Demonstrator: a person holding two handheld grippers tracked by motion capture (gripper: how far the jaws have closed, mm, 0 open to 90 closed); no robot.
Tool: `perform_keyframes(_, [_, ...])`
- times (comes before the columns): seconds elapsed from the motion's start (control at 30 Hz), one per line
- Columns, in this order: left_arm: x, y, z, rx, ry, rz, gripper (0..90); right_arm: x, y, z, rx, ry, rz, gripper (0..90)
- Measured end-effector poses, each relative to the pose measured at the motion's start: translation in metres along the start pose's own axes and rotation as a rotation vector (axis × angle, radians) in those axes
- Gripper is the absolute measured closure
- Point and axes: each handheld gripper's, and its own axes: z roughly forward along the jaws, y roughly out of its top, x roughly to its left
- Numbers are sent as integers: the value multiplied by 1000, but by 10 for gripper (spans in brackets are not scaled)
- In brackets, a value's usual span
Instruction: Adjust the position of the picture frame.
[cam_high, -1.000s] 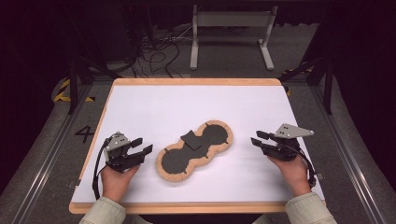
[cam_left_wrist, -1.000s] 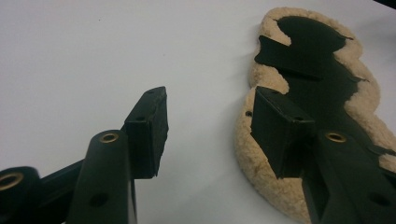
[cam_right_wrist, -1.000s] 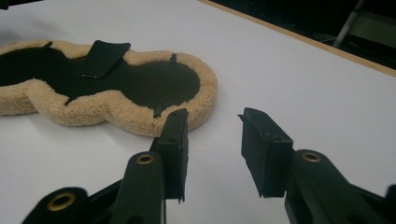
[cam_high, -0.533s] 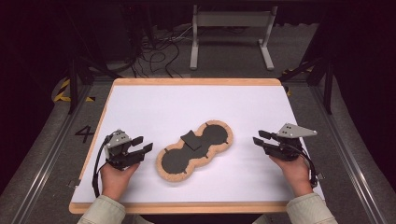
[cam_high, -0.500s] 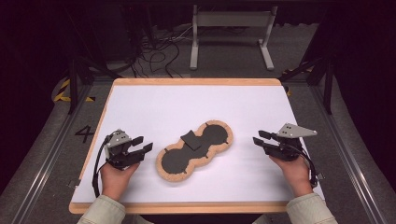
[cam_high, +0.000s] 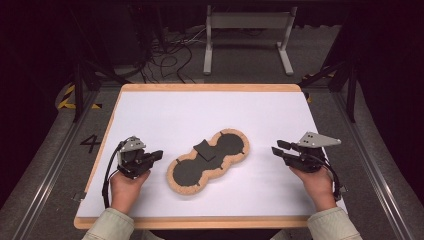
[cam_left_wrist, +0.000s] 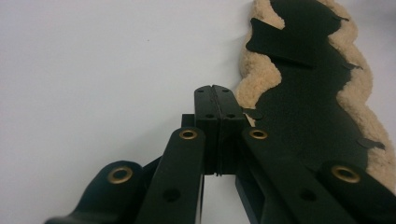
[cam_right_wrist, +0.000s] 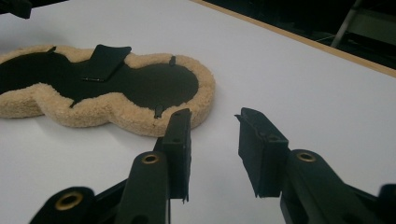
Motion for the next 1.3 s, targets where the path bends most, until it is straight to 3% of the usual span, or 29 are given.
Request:
perform_keyframes(0.13, [0,3,5,25,-10,-5,900,0,0,0,11,5,4,638])
perform_keyframes(0.27, [-1,5,12,83,-7,9,900,1,-1,0,7,-3,5,632])
perform_keyframes(0.33, [-1,5,17,120,-21,-9,900,1,-1,-1,8,-3,9,631])
perform_keyframes(0.6, [0,4,30,219,-41,-14,900,1,-2,-2,10,-8,10,628])
perform_keyframes(0.9, [-3,3,39,255,-61,-7,900,2,-4,-2,13,-10,10,627])
perform_keyframes(1.3, [-5,2,38,276,-82,6,900,2,-3,-3,11,-9,11,624])
